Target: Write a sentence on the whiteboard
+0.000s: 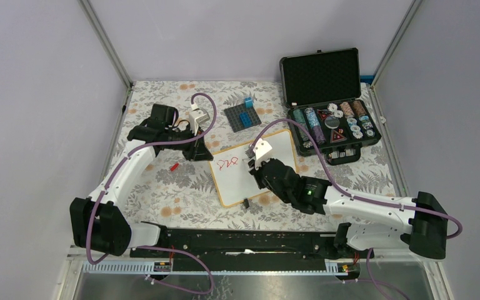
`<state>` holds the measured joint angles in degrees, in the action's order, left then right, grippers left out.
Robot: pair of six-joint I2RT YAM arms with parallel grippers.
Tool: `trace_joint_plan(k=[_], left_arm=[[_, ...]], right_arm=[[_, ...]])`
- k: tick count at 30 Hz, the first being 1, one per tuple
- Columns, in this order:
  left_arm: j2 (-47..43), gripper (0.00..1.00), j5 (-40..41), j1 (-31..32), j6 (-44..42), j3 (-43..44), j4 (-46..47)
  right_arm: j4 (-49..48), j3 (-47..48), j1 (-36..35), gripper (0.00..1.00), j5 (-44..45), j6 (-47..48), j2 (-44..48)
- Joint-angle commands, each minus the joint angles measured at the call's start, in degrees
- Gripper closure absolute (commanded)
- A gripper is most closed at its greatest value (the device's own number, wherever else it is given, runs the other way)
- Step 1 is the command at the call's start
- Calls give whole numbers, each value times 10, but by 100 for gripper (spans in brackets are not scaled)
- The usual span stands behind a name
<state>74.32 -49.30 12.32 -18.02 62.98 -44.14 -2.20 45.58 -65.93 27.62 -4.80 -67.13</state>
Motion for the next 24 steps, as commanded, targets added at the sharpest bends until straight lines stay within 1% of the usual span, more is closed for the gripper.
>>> trace_joint_plan(k=[1, 8, 24], left_arm=[[-4, 100, -9, 3, -8, 13, -2], [-4, 100, -9, 3, -9, 13, -2], [-7, 100, -9, 3, -10, 12, -2]], right_arm=[[-24, 19, 5, 100, 36, -1, -6], [-24, 25, 7, 100, 48, 1, -16], [-47, 33, 7, 100, 16, 11, -39]])
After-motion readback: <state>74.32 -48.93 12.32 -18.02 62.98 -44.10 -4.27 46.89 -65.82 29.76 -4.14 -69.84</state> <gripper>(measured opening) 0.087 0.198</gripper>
